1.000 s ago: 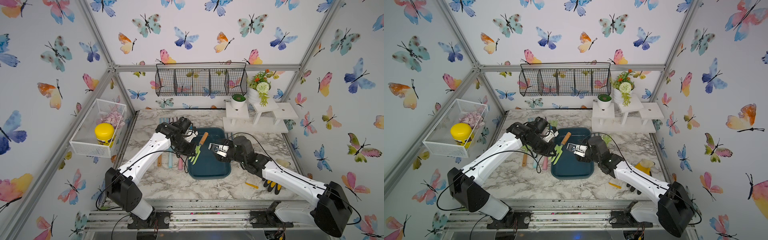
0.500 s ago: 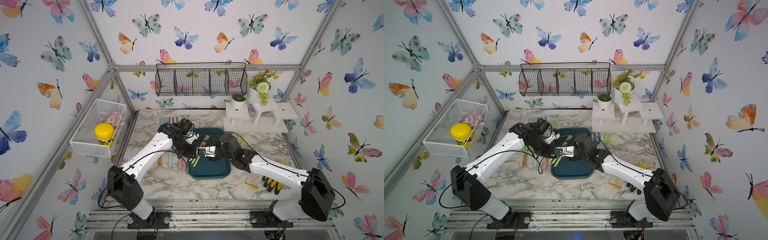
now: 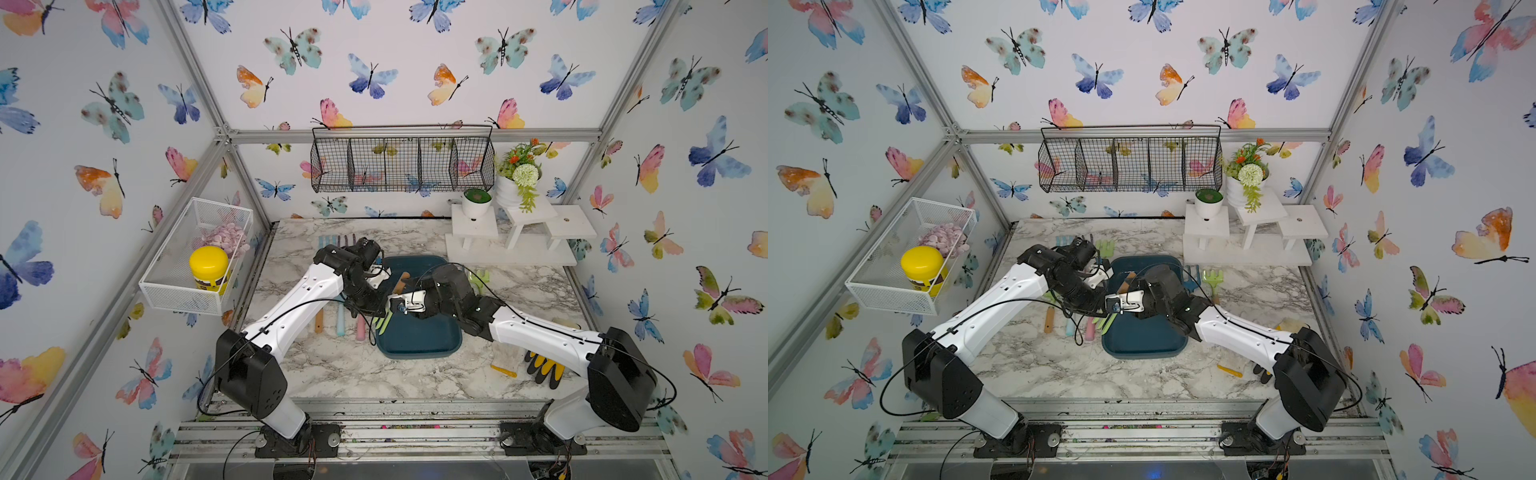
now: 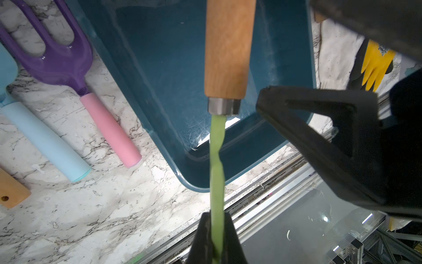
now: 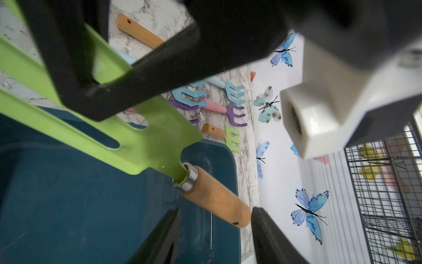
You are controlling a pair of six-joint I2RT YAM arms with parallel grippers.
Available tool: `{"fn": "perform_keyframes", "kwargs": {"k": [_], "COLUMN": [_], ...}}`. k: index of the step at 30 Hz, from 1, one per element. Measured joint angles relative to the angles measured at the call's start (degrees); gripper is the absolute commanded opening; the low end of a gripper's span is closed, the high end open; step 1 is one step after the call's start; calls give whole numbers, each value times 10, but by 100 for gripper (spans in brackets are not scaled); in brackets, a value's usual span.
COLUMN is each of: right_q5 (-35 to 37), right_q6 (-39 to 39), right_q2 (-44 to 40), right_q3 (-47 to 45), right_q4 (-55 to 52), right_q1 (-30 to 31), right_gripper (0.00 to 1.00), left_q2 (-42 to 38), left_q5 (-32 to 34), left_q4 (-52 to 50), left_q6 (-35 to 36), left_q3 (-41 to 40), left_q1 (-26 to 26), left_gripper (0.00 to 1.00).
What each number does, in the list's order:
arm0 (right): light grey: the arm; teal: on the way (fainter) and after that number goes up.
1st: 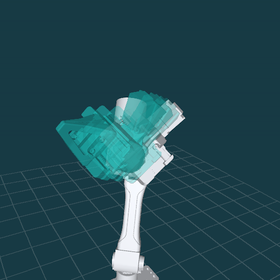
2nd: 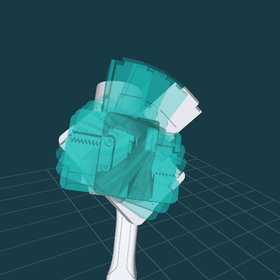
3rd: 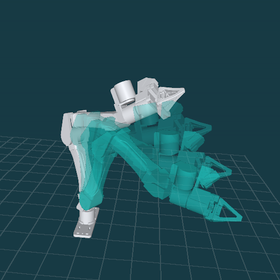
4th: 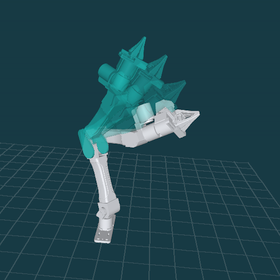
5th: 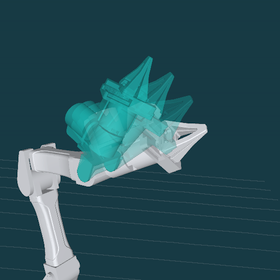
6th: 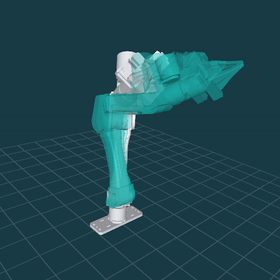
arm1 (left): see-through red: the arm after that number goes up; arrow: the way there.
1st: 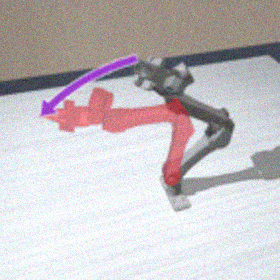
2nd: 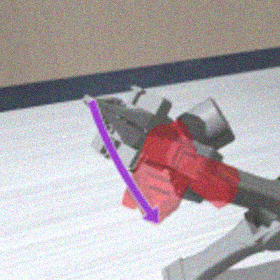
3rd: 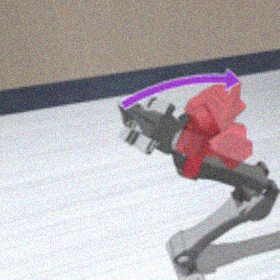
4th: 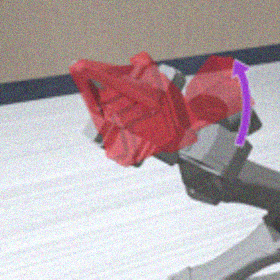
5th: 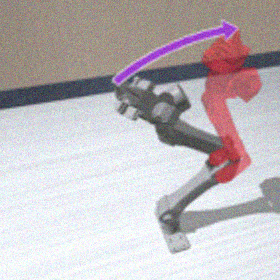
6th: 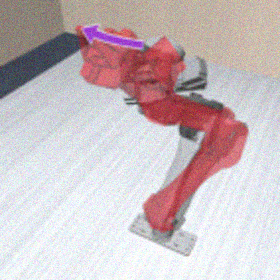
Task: Take the hand rake out of the storage box
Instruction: Pick up the rake from the storage box.
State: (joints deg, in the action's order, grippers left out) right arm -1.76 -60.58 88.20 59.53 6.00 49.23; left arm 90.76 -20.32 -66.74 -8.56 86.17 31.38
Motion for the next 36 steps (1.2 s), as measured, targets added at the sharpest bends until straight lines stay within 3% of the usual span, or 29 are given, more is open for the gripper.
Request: {"fn": "perform_keyframes", "kwargs": {"k": [10,16,20,27,36], "right_q5": [-41,-63,-89,-140,-156], "right_q6": [27,29,24,19,30], "right_q2": [-59,-84,-86,-99,-100], "right_q3": [-70,-70,-65,-61,-45], "right_q4": [62,50,34,11,-10], "right_q1": [-5,-14,-24,-42,-48], "right_gripper": [66,63,54,52,51], "left_q2": [-38,-66,-90,-109,-102], "left_q5": [-67,-92,-98,-111,-113], "left_q4": [17,23,28,51,45], "left_q6": [2,5,3,-8,-8], "left_q3": [0,-8,-33,-43,-16], "left_q1": [26,36,36,36,34], "left_gripper": [0,0,0,0,16]}}
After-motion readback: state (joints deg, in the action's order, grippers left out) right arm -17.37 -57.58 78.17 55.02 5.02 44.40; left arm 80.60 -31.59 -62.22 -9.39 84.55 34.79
